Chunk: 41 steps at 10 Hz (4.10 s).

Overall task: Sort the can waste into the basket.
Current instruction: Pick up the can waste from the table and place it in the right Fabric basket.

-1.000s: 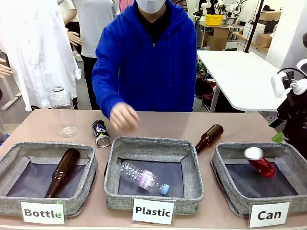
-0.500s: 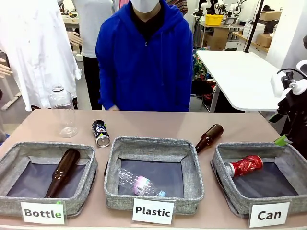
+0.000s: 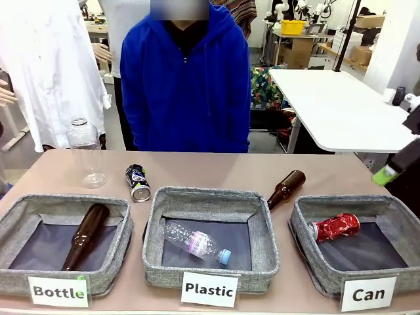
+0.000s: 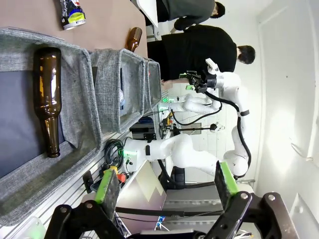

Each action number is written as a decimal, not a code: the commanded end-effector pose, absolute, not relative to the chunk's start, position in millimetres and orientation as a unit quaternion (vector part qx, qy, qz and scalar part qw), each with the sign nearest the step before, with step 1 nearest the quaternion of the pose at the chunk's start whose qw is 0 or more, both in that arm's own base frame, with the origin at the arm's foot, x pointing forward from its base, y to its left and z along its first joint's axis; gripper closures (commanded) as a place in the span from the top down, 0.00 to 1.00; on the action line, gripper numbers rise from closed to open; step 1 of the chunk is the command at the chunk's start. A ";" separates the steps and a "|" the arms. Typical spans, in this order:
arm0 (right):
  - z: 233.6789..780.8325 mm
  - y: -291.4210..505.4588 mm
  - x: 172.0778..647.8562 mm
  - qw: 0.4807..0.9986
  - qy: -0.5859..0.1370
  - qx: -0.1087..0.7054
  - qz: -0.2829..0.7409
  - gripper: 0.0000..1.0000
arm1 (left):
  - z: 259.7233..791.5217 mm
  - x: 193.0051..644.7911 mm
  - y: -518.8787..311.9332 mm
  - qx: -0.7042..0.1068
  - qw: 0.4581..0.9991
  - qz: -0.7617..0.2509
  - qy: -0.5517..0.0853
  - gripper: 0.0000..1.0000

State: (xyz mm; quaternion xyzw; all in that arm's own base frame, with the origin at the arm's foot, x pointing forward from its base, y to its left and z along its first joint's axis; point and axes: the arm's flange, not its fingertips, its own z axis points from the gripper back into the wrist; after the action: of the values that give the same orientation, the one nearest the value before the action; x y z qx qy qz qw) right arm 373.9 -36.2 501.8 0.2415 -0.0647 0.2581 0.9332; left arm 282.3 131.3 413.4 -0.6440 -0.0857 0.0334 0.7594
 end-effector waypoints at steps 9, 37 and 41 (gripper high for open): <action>500.9 -81.3 392.3 0.846 0.076 0.519 -0.094 1.00 | 416.2 280.8 130.4 -0.647 0.757 0.035 -0.083 1.00; 500.9 -81.3 392.3 0.846 0.076 0.519 -0.094 1.00 | 538.9 432.2 -114.4 -0.229 0.961 0.105 -0.115 1.00; 500.9 -81.3 392.3 0.846 0.076 0.519 -0.094 1.00 | 595.1 342.0 113.9 -0.429 0.894 0.072 -0.106 1.00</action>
State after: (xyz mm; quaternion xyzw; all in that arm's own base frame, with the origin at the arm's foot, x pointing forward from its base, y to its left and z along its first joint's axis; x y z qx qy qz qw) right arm 393.6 -79.0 498.8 0.5191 0.0766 -0.1026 0.8450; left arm 365.3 52.0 591.5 -0.3773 -0.1140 0.0712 0.9163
